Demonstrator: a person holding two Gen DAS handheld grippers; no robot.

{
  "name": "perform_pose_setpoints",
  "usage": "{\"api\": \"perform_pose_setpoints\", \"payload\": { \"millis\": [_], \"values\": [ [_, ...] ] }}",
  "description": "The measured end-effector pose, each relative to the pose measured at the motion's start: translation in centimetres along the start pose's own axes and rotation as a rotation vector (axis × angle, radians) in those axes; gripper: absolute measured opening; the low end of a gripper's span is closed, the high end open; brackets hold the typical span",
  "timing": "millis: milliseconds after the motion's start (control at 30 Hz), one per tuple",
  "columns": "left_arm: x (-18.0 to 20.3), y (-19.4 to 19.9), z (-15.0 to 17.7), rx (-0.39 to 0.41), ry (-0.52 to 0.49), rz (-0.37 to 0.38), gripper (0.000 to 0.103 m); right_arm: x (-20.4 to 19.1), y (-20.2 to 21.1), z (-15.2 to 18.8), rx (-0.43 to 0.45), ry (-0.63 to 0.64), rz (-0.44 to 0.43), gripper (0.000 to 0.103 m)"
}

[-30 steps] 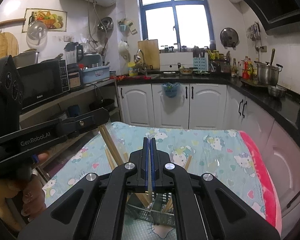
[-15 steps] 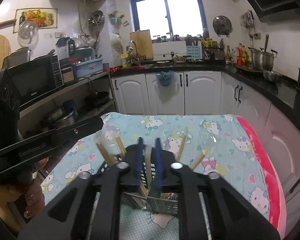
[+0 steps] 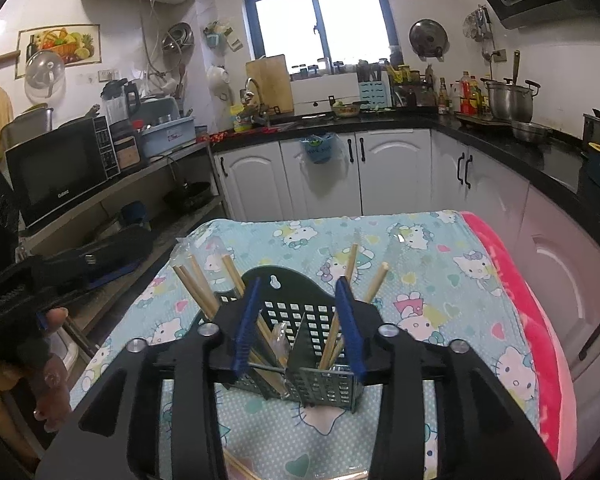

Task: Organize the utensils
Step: 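Open both tools to release the chopsticks inside the holder, then withdraw both open tools up from the green holder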

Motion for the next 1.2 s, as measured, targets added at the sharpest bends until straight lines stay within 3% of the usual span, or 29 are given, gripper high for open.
{"api": "perform_pose_setpoints", "payload": {
  "millis": [133, 367, 1200],
  "values": [
    [-0.6, 1.3, -0.2, 0.018, 0.033, 0.003, 0.093, -0.2, 1.0, 0.0, 0.018, 0.013, 0.003, 0.055],
    [-1.9, 3.6, -0.5, 0.052, 0.083, 0.003, 0.092, -0.9, 2.9, 0.2, 0.033, 0.047, 0.018, 0.069],
    [-5.5, 8.3, 3.0, 0.019, 0.134, -0.060, 0.092, -2.4, 6.9, 1.5, 0.039, 0.060, 0.016, 0.075]
  ]
}}
Point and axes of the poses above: each gripper's, at about its wrist camera, not at the fingertips, and y roughly against the way its jaws point, x to its right, z to its underside, the point moved 6 cm from there along -y, roughly the way its jaws point, and after that the axes turned 14 degrees about y, right-handed, at the moved point
